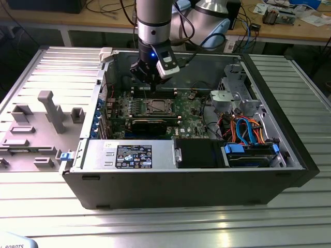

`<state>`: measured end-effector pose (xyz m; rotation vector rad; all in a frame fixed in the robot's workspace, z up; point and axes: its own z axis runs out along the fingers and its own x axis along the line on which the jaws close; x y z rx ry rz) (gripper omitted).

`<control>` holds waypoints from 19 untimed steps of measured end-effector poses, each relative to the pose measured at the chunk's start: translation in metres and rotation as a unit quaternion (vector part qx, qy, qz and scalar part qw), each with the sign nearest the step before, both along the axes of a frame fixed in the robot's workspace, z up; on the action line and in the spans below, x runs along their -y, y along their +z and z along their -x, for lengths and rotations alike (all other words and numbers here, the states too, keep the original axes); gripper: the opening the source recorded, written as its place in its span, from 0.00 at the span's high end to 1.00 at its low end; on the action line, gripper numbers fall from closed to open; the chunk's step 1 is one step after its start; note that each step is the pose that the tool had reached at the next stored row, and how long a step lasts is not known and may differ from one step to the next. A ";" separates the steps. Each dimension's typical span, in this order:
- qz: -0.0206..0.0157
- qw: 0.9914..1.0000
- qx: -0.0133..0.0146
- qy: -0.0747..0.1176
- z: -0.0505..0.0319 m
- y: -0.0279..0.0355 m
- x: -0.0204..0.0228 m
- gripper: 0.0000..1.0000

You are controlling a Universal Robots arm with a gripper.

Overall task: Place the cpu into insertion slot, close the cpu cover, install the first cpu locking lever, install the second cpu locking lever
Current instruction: 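Install the first cpu locking lever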

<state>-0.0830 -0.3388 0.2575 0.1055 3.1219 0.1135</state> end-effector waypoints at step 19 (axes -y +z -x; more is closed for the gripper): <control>0.000 1.000 0.000 0.000 0.0174 -0.0001 0.0013 0.89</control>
